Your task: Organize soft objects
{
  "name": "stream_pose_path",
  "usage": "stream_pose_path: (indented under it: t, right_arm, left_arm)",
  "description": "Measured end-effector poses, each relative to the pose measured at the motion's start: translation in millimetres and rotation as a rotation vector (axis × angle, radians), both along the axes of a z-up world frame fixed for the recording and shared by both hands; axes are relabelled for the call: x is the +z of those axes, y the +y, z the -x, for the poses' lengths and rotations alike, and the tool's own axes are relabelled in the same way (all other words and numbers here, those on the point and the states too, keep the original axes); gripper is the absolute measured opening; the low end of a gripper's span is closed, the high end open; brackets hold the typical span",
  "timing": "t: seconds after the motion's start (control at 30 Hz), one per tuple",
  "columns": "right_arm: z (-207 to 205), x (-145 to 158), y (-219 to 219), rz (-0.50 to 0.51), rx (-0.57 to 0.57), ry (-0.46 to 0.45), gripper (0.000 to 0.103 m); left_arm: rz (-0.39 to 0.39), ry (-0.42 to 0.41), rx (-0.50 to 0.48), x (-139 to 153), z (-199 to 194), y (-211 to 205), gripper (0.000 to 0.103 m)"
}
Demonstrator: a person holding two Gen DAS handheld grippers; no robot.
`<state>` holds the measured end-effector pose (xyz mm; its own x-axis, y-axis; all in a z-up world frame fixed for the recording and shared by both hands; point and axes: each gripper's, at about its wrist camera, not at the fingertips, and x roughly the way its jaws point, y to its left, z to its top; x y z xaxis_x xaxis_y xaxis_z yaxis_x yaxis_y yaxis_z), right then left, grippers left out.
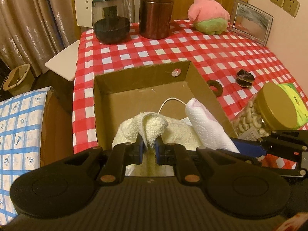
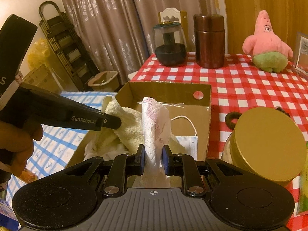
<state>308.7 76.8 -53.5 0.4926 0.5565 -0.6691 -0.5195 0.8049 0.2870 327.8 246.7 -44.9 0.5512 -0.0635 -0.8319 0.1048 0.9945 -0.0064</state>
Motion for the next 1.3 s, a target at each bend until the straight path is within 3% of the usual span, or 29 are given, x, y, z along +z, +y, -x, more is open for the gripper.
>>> stream_pose_path:
  t: [0.53, 0.7, 1.0, 1.3]
  right_arm:
    - [-7, -27, 15, 0.070, -0.009, 0.000, 0.019]
    - [-9, -29, 16, 0.069, -0.016, 0.003, 0.019]
    - [-10, -29, 21, 0.083, -0.026, 0.008, 0.019]
    - [-2, -19, 16, 0.070, -0.013, -0.024, 0.052]
  left_arm:
    - [0.035, 0.025, -0.013, -26, 10, 6, 0.013]
    - [0.046, 0.014, -0.003, -21, 17, 8, 0.027]
    - [0.050, -0.013, 0.021, -11, 36, 14, 0.030]
    - [0.053, -0.039, 0.060, -2, 51, 15, 0.035]
